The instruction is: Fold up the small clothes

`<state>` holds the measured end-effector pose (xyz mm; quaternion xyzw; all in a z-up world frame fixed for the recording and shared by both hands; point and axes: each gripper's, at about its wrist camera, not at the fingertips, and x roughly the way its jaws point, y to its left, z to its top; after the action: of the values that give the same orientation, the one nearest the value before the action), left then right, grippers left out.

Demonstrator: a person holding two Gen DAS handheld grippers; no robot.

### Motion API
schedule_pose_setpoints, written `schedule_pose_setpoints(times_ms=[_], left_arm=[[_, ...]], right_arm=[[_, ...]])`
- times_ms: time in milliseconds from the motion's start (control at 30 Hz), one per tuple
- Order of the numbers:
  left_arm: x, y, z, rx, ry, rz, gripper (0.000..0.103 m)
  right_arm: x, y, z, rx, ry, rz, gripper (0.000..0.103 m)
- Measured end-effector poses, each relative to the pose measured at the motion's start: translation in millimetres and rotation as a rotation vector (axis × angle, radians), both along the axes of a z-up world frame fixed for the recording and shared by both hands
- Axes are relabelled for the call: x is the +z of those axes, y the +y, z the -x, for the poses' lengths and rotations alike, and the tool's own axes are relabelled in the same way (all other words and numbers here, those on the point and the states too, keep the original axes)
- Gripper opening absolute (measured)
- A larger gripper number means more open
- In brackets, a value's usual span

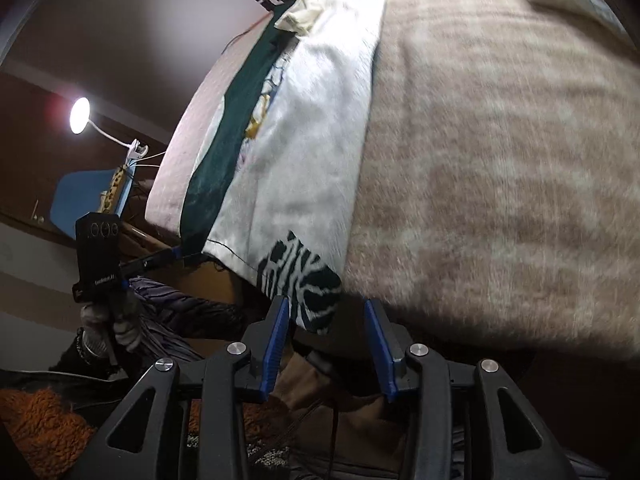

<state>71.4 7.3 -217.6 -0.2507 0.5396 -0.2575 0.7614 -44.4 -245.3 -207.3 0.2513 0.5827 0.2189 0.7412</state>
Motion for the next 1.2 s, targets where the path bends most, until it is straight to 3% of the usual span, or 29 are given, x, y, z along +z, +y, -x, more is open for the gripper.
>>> schedule_pose_setpoints(times_ms=[267,367,500,567,800,1200], left_arm=[[-9,-9,-7,-0.042,0.042,0.067,0.041],[-7,-5,-8,-0.041,0.049,0.117,0.038],[-8,-3,-7,-0.053,0.063,0.138,0.011],[-7,-5,-5,-0.067,0.063,0.154,0.006],[5,-5,-6,-0.074,0.053,0.258,0.003],[39,-5,-30,-0.066,-0.065,0.28,0.003]], right_arm=[[-28,11,-16,-0.005,0.089,-0.124,0.042],[-32,16,-20,0.009,0.108,-0.191,0.031],[-23,23,-23,0.037,0.086,-0.212,0.012],[-16,24,-22,0.039,0.063,-0.221,0.005],[-6,16,-23,-0.006,0.012,-0.252,0.0],[29,-15,-43,-0.104,-0.092,-0.332,0.0]])
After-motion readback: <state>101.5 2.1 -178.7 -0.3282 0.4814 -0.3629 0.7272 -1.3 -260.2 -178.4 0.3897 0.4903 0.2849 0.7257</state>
